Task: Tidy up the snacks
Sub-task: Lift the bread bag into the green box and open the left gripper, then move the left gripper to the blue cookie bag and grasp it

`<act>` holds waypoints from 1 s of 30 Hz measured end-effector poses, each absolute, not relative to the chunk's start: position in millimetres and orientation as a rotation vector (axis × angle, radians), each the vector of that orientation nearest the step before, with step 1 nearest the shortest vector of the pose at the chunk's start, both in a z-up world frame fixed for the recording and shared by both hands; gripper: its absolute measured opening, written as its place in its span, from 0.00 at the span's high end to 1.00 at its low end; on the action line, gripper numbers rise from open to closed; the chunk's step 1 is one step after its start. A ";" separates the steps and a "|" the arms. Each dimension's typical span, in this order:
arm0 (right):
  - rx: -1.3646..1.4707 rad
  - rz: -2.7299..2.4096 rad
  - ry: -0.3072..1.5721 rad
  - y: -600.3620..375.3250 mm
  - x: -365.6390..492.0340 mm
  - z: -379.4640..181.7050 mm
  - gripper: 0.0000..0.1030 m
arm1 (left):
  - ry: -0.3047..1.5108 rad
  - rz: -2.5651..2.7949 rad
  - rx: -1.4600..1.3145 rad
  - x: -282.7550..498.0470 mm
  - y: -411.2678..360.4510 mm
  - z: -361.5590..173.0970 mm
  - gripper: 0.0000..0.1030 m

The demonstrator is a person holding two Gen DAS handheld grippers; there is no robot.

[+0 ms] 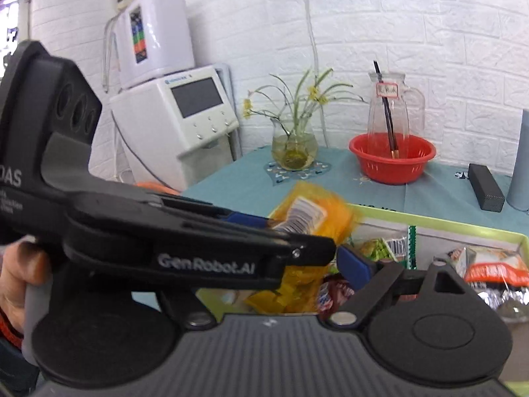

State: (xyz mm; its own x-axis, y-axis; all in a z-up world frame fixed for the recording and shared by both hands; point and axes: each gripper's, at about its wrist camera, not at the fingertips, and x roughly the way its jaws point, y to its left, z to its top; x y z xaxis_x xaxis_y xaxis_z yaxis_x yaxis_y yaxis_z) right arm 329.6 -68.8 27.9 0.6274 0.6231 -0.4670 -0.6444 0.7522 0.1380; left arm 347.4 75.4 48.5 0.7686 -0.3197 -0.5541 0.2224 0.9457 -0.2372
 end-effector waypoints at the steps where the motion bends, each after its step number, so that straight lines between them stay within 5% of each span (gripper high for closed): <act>1: -0.051 0.733 0.509 -68.8 332.7 30.1 0.08 | 0.616 -0.279 -0.154 349.0 78.5 49.3 0.64; 5: -0.069 0.735 0.415 -79.8 320.7 51.1 0.09 | 0.491 -0.264 -0.132 326.3 85.9 72.4 0.44; 9: -0.110 0.723 0.333 -97.6 291.0 74.0 0.09 | 0.417 -0.320 -0.144 298.5 81.0 92.4 0.37; 15: -0.151 0.667 0.334 -131.0 246.0 74.6 0.09 | 0.433 -0.394 -0.096 269.5 46.4 90.7 0.36; 22: -0.114 0.557 0.512 -181.0 217.7 7.2 0.10 | 0.636 -0.458 -0.026 253.5 -4.9 34.5 0.35; 26: -0.034 0.503 0.610 -204.1 222.1 -30.2 0.10 | 0.752 -0.458 -0.025 258.6 -29.4 7.9 0.48; 30: 0.007 0.540 0.633 -213.6 225.4 -42.9 0.10 | 0.799 -0.560 -0.118 267.9 -47.9 10.0 0.48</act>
State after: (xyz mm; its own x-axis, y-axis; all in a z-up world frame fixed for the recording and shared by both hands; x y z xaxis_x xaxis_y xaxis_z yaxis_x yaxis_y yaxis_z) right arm 225.4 -213.6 -42.9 0.6731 0.4819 -0.5610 -0.4780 0.8623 0.1672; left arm 267.9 -47.9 10.0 0.5611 -0.5177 -0.6458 0.4307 0.8489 -0.3063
